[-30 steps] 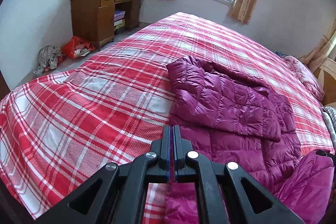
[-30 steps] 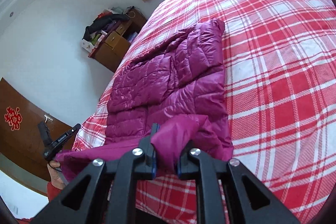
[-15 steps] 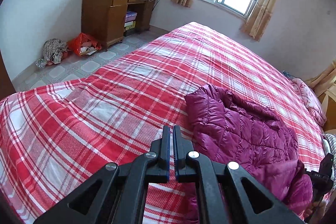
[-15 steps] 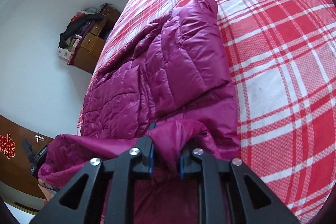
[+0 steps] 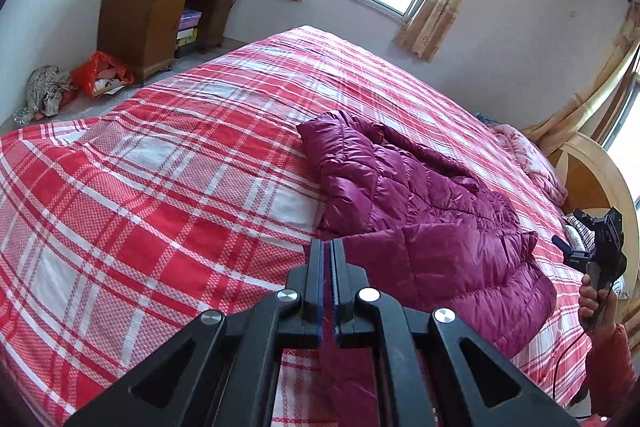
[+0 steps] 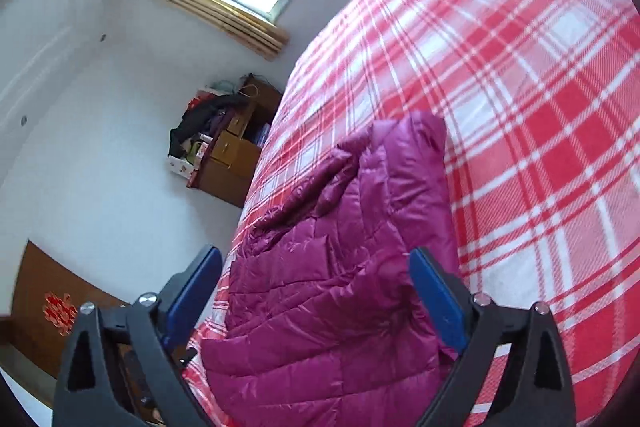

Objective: Fold large clothes

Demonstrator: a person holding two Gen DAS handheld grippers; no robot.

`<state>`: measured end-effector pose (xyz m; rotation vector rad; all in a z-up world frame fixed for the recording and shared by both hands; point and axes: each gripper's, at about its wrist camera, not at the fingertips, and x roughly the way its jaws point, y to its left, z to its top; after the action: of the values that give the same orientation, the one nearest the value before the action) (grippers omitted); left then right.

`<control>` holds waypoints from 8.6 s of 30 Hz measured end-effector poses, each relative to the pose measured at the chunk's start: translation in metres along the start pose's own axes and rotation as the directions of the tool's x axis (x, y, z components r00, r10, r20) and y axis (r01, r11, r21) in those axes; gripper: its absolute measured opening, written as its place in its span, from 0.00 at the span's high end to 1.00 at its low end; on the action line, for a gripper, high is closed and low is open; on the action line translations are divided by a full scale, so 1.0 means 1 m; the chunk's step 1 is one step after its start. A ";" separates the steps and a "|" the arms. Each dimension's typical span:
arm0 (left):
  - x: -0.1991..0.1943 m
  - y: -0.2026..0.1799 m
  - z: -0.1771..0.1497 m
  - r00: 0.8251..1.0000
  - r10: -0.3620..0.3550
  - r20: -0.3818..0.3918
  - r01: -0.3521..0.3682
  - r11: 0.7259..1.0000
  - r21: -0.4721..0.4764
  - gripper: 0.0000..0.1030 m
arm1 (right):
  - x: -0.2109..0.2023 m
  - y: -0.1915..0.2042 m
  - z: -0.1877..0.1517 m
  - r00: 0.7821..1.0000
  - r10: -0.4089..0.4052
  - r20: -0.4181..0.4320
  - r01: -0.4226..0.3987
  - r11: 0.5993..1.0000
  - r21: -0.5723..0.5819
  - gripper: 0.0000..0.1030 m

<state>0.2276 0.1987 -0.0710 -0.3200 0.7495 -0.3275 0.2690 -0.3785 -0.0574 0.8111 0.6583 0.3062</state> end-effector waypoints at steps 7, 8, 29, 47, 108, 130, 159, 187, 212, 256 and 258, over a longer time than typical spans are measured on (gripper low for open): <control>0.019 -0.006 -0.023 0.992 0.127 0.013 -0.126 0.991 -0.054 0.98 | 0.020 0.036 -0.041 0.959 -0.277 -0.051 0.228 0.869 -0.440 0.06; 0.021 -0.004 -0.025 0.990 0.140 0.016 -0.138 0.987 -0.079 0.98 | 0.028 0.036 -0.046 0.951 -0.306 -0.046 0.249 0.844 -0.474 0.06; 0.023 -0.014 -0.036 1.000 -0.014 -0.011 0.014 1.000 -0.019 0.09 | 0.040 0.028 -0.086 0.898 -0.431 0.088 0.395 0.702 -0.592 0.79; 0.045 -0.051 -0.030 0.975 0.218 -0.036 -0.217 0.976 0.024 0.78 | 0.048 0.023 -0.096 0.884 -0.459 0.088 0.422 0.705 -0.570 0.79; 0.222 -0.085 0.141 0.948 0.298 0.115 -0.302 0.953 0.017 0.94 | 0.171 0.051 0.047 0.694 -0.591 0.411 0.717 0.517 -0.468 0.87; 0.279 -0.069 0.126 0.921 0.388 -0.043 -0.387 0.922 0.014 0.94 | 0.221 -0.006 0.067 0.728 -0.677 0.112 0.648 0.625 -0.436 0.74; 0.257 -0.075 0.128 0.920 0.390 -0.031 -0.387 0.919 0.068 0.93 | 0.241 0.052 0.004 0.864 -0.501 0.046 0.424 0.677 -0.602 0.67; 0.248 -0.167 0.045 0.993 0.041 -0.106 -0.022 0.983 0.182 0.94 | 0.204 0.059 0.006 0.886 -0.455 0.085 0.431 0.743 -0.512 0.67; 0.244 -0.201 0.033 0.968 0.248 -0.029 -0.220 0.903 0.368 0.93 | 0.125 0.012 -0.020 0.793 -0.594 0.138 0.598 0.714 -0.364 0.69; 0.139 -0.034 0.041 0.994 0.104 0.024 -0.091 0.945 -0.313 0.13 | 0.213 0.127 -0.120 0.906 -0.420 0.050 0.386 0.771 -0.506 0.69; 0.158 -0.029 0.039 0.996 0.077 -0.053 -0.090 0.937 -0.337 0.13 | 0.213 0.126 -0.120 0.906 -0.421 0.051 0.386 0.770 -0.507 0.69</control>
<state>0.3589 0.1158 -0.1290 -0.6067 0.8558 -0.1217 0.3527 -0.1222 -0.1135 0.1363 0.7526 0.0987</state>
